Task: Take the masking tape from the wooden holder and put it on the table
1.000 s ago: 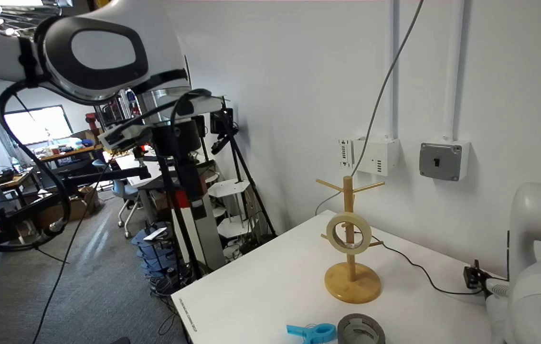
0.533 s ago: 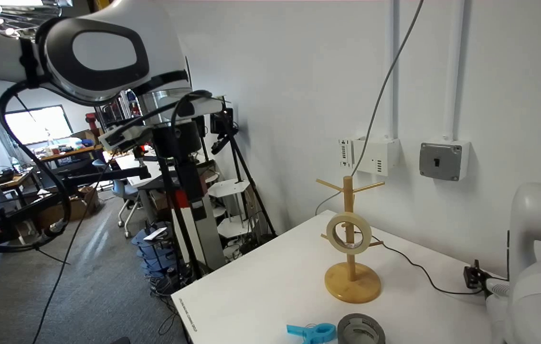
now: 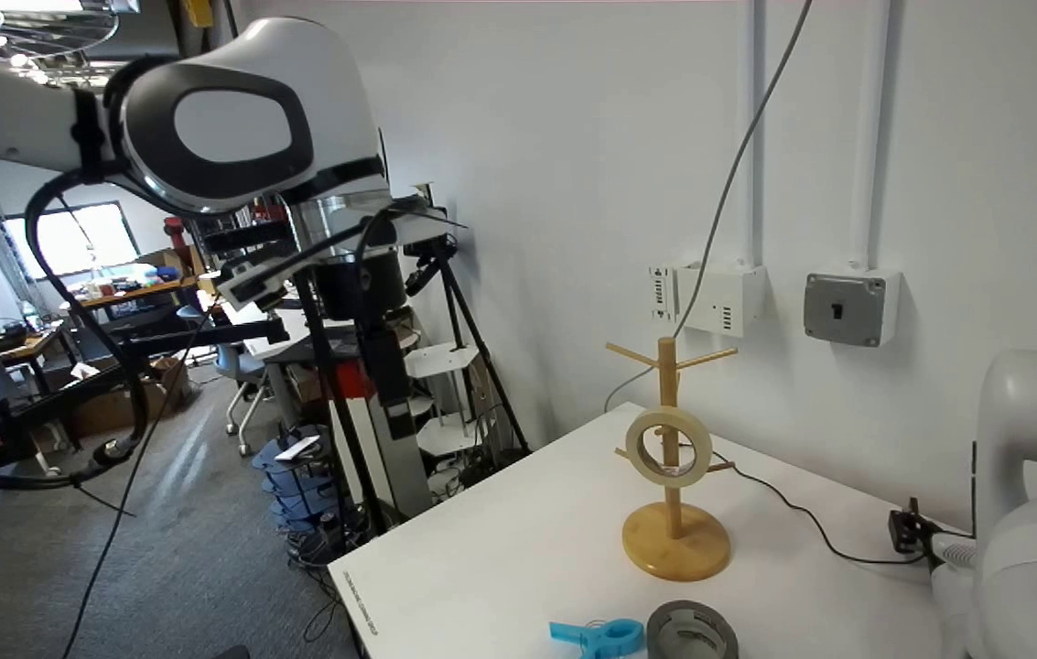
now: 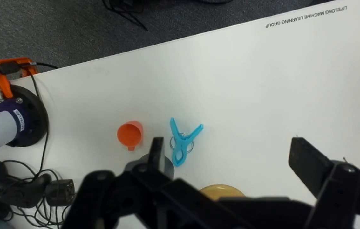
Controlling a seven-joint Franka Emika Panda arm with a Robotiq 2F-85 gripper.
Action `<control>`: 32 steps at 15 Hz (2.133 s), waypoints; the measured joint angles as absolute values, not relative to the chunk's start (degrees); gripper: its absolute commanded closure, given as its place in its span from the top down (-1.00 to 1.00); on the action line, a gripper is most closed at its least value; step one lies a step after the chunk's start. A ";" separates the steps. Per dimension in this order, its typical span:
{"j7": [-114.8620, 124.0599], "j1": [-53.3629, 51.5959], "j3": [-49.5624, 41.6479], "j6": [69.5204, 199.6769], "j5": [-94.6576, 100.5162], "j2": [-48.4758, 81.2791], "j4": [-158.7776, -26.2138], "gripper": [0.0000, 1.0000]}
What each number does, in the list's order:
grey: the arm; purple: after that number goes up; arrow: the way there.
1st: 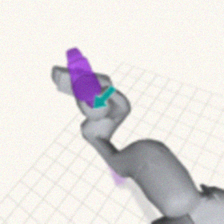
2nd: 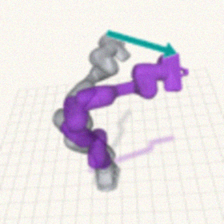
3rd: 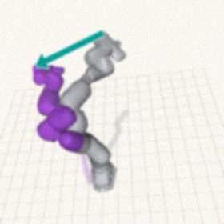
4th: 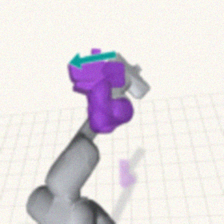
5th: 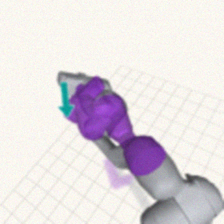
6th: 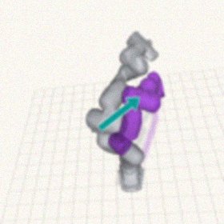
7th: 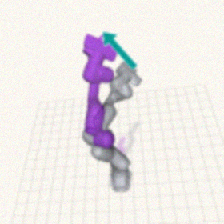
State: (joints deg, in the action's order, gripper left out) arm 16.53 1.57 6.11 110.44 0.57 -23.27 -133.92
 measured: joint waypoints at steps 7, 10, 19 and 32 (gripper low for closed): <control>16.53 1.59 4.57 122.83 -1.93 -15.14 -131.83 1.00; 16.53 1.53 4.49 127.40 -4.92 -11.22 -129.40 1.00; 16.59 1.25 4.50 129.56 -5.66 -6.85 -125.56 1.00; 16.57 0.41 4.48 143.55 -4.11 0.54 -127.76 1.00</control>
